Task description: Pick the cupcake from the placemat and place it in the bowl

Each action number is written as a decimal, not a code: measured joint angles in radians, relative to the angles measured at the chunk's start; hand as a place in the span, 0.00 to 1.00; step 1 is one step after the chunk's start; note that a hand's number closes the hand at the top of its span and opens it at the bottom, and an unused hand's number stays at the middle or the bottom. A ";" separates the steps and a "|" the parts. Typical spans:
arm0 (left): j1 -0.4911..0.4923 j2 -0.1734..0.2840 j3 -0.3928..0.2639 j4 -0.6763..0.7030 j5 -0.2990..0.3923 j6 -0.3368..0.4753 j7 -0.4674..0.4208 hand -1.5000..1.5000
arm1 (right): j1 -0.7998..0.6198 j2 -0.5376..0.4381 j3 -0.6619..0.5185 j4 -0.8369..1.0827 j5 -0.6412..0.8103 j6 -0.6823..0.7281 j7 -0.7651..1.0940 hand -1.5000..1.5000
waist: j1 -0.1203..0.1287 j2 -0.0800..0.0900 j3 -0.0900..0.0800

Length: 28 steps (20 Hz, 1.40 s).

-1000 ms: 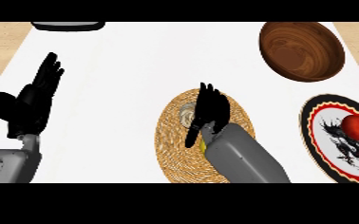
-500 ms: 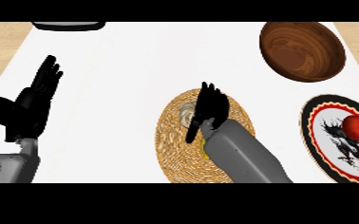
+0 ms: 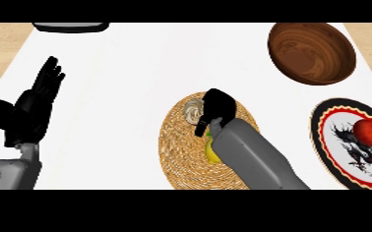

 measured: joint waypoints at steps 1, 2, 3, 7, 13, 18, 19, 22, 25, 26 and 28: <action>0.003 -0.006 0.000 -0.004 -0.006 0.001 -0.006 0.50 | -0.014 -0.001 0.000 0.031 -0.009 -0.016 -0.016 1.00 | 0.002 -0.001 -0.001; 0.002 -0.005 0.007 0.003 -0.007 -0.006 -0.007 0.50 | -0.024 -0.001 -0.005 0.050 -0.012 -0.024 -0.024 1.00 | 0.001 -0.002 -0.001; 0.003 -0.005 0.013 0.002 -0.004 -0.014 -0.006 0.50 | -0.019 -0.002 0.006 0.054 -0.009 -0.047 -0.035 1.00 | 0.000 -0.005 -0.002; -0.005 -0.023 0.015 -0.012 -0.025 -0.005 0.025 0.50 | -0.036 -0.002 0.022 0.085 -0.006 -0.086 -0.042 1.00 | -0.001 -0.005 -0.001; -0.004 -0.028 0.031 -0.014 -0.035 -0.019 0.020 0.50 | -0.076 0.007 0.008 0.126 0.092 -0.125 -0.035 1.00 | -0.002 0.000 0.002; -0.024 -0.039 0.027 -0.003 -0.044 -0.027 0.020 0.50 | -0.244 -0.070 -0.095 0.300 0.082 -0.084 -0.205 1.00 | 0.013 0.012 0.004; -0.021 -0.045 0.022 -0.013 -0.047 -0.025 0.024 0.50 | -0.276 -0.079 -0.110 0.334 0.086 -0.083 -0.233 1.00 | 0.016 0.013 0.004; -0.020 -0.045 0.029 -0.010 -0.045 -0.033 0.023 0.50 | -0.373 -0.097 -0.129 0.394 0.120 -0.087 -0.253 1.00 | 0.017 0.013 0.004; -0.016 -0.051 0.028 -0.009 -0.052 -0.031 0.024 0.50 | -0.452 -0.126 -0.126 0.398 0.176 -0.118 -0.219 1.00 | 0.011 0.010 0.003; -0.009 -0.050 0.030 -0.011 -0.054 -0.029 0.024 0.50 | -0.474 -0.136 -0.123 0.391 0.198 -0.135 -0.200 1.00 | 0.009 0.007 0.003; -0.002 -0.055 0.031 -0.007 -0.058 -0.025 0.018 0.50 | -0.510 -0.157 -0.116 0.370 0.245 -0.183 -0.166 1.00 | 0.001 0.005 0.003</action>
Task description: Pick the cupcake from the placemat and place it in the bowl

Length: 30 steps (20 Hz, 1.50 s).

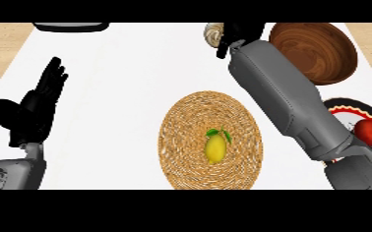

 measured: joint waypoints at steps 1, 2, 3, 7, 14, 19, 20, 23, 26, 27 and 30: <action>-0.002 0.003 0.003 -0.002 0.001 -0.002 0.006 0.50 | -0.023 -0.012 -0.001 -0.013 0.019 -0.014 0.017 1.00 | -0.003 -0.002 0.000; 0.009 0.003 0.006 -0.004 0.002 -0.003 0.001 0.50 | -0.044 -0.029 -0.007 -0.031 0.031 -0.015 0.031 1.00 | -0.006 -0.004 0.000; 0.009 0.005 0.008 -0.005 0.001 -0.005 0.001 0.50 | -0.052 -0.040 -0.013 -0.050 0.042 -0.026 0.041 1.00 | -0.009 -0.004 0.000; 0.008 -0.003 0.016 0.004 -0.003 -0.005 -0.006 0.50 | -0.073 -0.084 -0.047 -0.117 0.079 -0.041 0.076 1.00 | -0.016 -0.005 0.000; 0.010 -0.010 0.030 0.008 -0.010 -0.016 -0.011 0.50 | -0.018 -0.191 -0.158 -0.192 0.073 -0.046 0.045 1.00 | -0.014 -0.002 0.000; -0.007 -0.015 0.033 -0.004 -0.018 -0.019 0.008 0.50 | 0.053 -0.233 -0.248 -0.149 0.039 -0.126 -0.083 1.00 | -0.008 0.002 0.001; -0.009 -0.013 0.038 0.004 -0.018 -0.023 0.000 0.50 | 0.070 -0.248 -0.269 -0.132 0.026 -0.142 -0.122 1.00 | -0.006 0.004 0.001; 0.004 -0.021 0.032 -0.001 -0.028 -0.030 -0.011 0.50 | 0.109 -0.283 -0.325 -0.086 -0.006 -0.177 -0.233 1.00 | -0.003 0.005 0.001; -0.008 -0.021 0.037 0.002 -0.025 -0.042 -0.011 0.50 | 0.096 -0.308 -0.381 0.022 -0.027 -0.218 -0.336 1.00 | 0.008 0.010 0.001; -0.023 -0.016 0.043 0.006 -0.022 -0.047 -0.001 0.50 | 0.090 -0.310 -0.396 0.057 -0.031 -0.231 -0.368 1.00 | 0.010 0.011 0.001; -0.029 -0.029 0.036 0.011 -0.029 -0.047 -0.005 0.50 | 0.092 -0.331 -0.443 0.156 -0.050 -0.274 -0.475 1.00 | 0.019 0.015 0.002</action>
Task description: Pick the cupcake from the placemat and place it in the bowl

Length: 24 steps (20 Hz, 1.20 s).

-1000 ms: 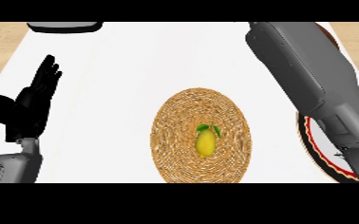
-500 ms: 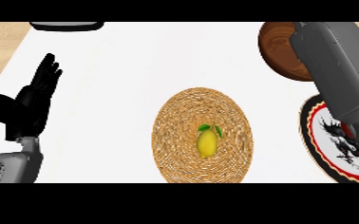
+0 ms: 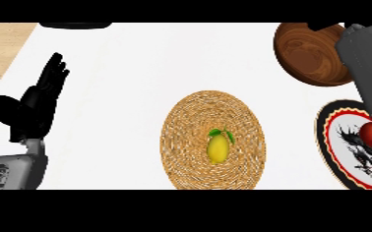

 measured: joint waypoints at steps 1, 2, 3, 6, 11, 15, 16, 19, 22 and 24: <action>-0.002 -0.003 -0.003 -0.007 -0.003 0.001 0.006 0.50 | -0.002 -0.005 -0.013 0.031 -0.003 -0.014 -0.029 1.00 | 0.003 0.001 0.000; 0.000 -0.006 -0.002 0.000 -0.006 0.001 0.000 0.50 | -0.005 -0.004 -0.023 0.058 -0.005 -0.026 -0.056 1.00 | 0.003 0.001 0.000; 0.003 -0.008 -0.005 -0.003 -0.009 0.002 -0.005 0.50 | 0.003 -0.015 -0.012 0.092 0.008 0.008 -0.042 1.00 | 0.006 0.002 -0.001; -0.008 -0.002 0.001 -0.009 -0.003 -0.005 0.010 0.50 | -0.004 -0.039 -0.030 0.177 -0.001 0.084 -0.007 0.00 | 0.012 0.004 0.000; -0.022 -0.004 0.001 -0.010 -0.005 -0.010 0.026 0.50 | 0.020 -0.068 -0.095 0.256 -0.059 0.158 -0.103 0.00 | 0.014 0.006 0.001; -0.019 -0.012 -0.001 -0.005 -0.015 -0.005 0.015 0.50 | 0.044 -0.070 -0.169 0.258 -0.132 0.160 -0.224 0.00 | 0.011 0.006 0.002; -0.017 -0.012 0.003 0.003 -0.011 -0.009 0.009 0.50 | 0.051 -0.069 -0.198 0.250 -0.161 0.145 -0.255 0.00 | 0.009 0.006 0.002; -0.005 -0.017 0.005 0.005 -0.015 -0.003 0.004 0.50 | 0.059 -0.063 -0.303 0.205 -0.266 0.093 -0.343 0.00 | 0.000 0.002 0.004; 0.005 -0.014 0.016 0.006 -0.012 -0.002 0.001 0.50 | 0.078 -0.073 -0.415 0.155 -0.380 0.070 -0.440 0.00 | -0.013 -0.003 0.004; 0.009 -0.019 0.012 0.000 -0.017 0.003 0.007 0.50 | 0.101 -0.085 -0.483 0.129 -0.451 0.080 -0.499 0.00 | -0.020 -0.005 0.003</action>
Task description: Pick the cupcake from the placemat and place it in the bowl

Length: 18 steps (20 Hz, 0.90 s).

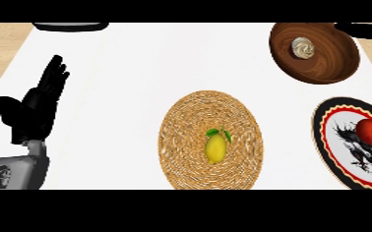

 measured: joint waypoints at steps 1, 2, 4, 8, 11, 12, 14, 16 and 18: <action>-0.001 0.002 0.001 -0.006 0.000 0.000 0.010 0.50 | 0.018 -0.011 -0.028 -0.009 -0.030 0.017 -0.026 0.00 | -0.003 -0.001 0.000; 0.001 0.004 0.002 -0.012 0.000 -0.001 0.015 0.50 | 0.035 -0.026 -0.052 -0.013 -0.056 0.038 -0.045 0.00 | -0.003 -0.002 -0.001; 0.018 0.006 0.005 -0.033 -0.005 0.001 0.021 0.50 | 0.080 -0.061 -0.086 -0.028 -0.100 0.100 -0.068 0.00 | -0.008 -0.006 -0.002; 0.022 0.012 0.026 -0.018 0.000 -0.010 0.004 0.50 | 0.197 -0.123 -0.145 -0.048 -0.179 0.230 -0.118 0.00 | -0.018 -0.008 -0.003; 0.043 0.005 0.027 -0.032 -0.006 -0.011 0.002 0.50 | 0.293 -0.138 -0.176 -0.090 -0.233 0.303 -0.148 0.00 | -0.022 -0.011 -0.004; 0.046 0.002 0.026 -0.033 -0.008 -0.010 0.000 0.50 | 0.328 -0.139 -0.187 -0.109 -0.254 0.332 -0.156 0.00 | -0.025 -0.012 -0.004; 0.040 0.001 0.030 -0.033 -0.009 -0.011 0.005 0.50 | 0.379 -0.160 -0.212 -0.132 -0.298 0.411 -0.156 0.00 | -0.027 -0.013 -0.004; 0.041 0.007 0.042 -0.034 -0.003 -0.022 0.005 0.50 | 0.426 -0.166 -0.226 -0.171 -0.336 0.466 -0.159 0.00 | -0.026 -0.013 -0.005; 0.039 0.005 0.045 -0.037 -0.007 -0.023 0.012 0.50 | 0.477 -0.160 -0.241 -0.215 -0.375 0.511 -0.165 0.00 | -0.026 -0.013 -0.004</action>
